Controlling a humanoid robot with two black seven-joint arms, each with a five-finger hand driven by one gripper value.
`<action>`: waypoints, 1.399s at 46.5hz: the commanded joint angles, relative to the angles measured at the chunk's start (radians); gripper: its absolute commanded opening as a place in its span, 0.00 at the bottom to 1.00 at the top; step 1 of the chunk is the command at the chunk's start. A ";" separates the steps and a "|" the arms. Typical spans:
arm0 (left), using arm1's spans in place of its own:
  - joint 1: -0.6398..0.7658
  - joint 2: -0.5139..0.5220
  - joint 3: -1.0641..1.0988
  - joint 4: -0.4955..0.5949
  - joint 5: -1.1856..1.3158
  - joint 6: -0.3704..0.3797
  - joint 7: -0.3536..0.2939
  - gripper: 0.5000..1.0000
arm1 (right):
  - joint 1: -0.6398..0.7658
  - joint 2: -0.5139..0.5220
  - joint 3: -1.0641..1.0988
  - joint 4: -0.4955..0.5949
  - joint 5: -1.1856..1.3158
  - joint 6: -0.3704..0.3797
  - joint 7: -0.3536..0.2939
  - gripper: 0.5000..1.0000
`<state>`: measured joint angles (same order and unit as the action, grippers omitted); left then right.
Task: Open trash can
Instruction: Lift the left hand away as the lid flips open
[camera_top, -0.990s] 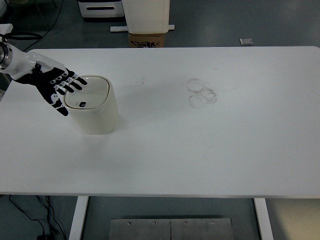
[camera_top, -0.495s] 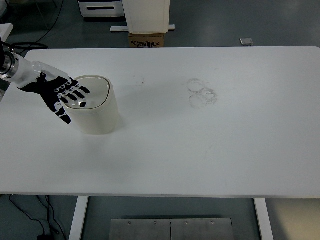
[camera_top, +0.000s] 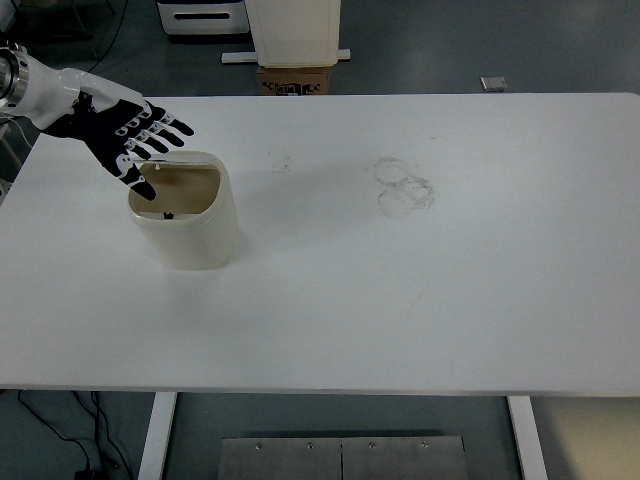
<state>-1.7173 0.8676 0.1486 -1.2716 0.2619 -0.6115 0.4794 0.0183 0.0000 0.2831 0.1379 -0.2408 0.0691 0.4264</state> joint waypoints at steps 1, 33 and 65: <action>-0.042 0.011 -0.006 0.000 -0.015 0.001 -0.001 1.00 | 0.000 0.000 0.001 0.000 -0.002 0.000 0.000 0.98; 0.412 0.021 -0.645 0.162 -0.053 0.001 0.001 1.00 | 0.000 0.000 0.001 0.000 0.000 0.000 0.000 0.98; 0.663 -0.150 -0.853 0.463 -0.305 0.001 -0.133 1.00 | 0.000 0.000 0.001 0.000 0.000 0.000 0.000 0.98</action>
<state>-1.0559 0.7352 -0.7023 -0.8560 -0.0249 -0.6108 0.3776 0.0184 0.0000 0.2839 0.1380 -0.2409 0.0688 0.4267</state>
